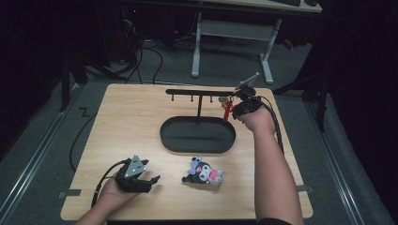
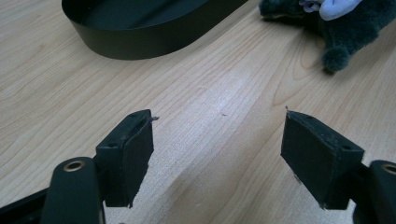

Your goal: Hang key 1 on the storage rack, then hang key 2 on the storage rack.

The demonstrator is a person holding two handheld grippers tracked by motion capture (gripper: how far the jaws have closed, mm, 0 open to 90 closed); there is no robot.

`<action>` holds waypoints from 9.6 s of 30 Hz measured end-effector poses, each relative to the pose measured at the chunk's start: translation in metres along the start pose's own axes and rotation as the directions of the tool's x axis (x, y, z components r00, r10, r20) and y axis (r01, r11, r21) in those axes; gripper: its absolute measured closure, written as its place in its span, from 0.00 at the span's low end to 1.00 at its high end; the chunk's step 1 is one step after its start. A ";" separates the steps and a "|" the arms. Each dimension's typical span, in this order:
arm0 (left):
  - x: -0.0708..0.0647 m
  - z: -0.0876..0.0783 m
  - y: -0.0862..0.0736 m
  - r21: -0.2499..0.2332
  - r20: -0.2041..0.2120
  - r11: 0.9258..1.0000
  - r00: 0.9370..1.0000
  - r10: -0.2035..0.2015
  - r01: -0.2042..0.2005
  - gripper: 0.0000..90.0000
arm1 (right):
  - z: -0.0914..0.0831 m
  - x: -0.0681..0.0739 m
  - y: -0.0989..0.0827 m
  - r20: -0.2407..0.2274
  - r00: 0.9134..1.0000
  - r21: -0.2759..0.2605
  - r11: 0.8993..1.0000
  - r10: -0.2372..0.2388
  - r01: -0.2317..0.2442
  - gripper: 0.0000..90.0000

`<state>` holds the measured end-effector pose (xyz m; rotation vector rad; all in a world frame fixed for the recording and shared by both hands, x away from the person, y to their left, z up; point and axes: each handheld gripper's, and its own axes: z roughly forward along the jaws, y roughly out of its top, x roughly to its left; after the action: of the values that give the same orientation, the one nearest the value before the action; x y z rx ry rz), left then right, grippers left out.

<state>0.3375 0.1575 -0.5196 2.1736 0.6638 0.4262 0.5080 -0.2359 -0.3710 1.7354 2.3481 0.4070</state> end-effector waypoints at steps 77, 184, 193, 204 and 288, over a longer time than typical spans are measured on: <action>-0.078 0.071 0.063 0.088 0.032 0.995 0.999 -0.042 0.039 0.99 | 0.033 0.028 -0.287 -0.082 0.997 -0.581 0.812 0.003 -0.050 0.56; 0.007 -0.004 -0.002 -0.006 -0.044 0.992 0.991 -0.128 0.127 0.34 | 0.034 -0.009 -0.226 0.103 0.986 0.020 0.991 -0.134 0.132 0.64; 0.004 -0.005 -0.001 -0.001 -0.047 0.993 0.992 -0.119 0.120 0.33 | 0.026 -0.004 -0.223 0.086 0.982 0.059 0.985 -0.165 0.160 0.56; 0.001 0.002 0.002 0.009 -0.032 0.996 0.995 -0.094 0.094 0.33 | 0.003 0.001 -0.216 0.034 0.988 0.057 0.987 -0.154 0.152 0.43; 0.020 -0.013 -0.004 -0.011 -0.101 0.993 0.988 -0.116 0.116 0.23 | -0.012 0.076 -0.119 -0.099 0.968 0.153 0.957 -0.233 0.246 0.52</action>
<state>0.3455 0.1789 -0.5135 2.1070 0.8400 0.4779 0.3741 -0.1975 -0.3987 1.4952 2.6774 0.2537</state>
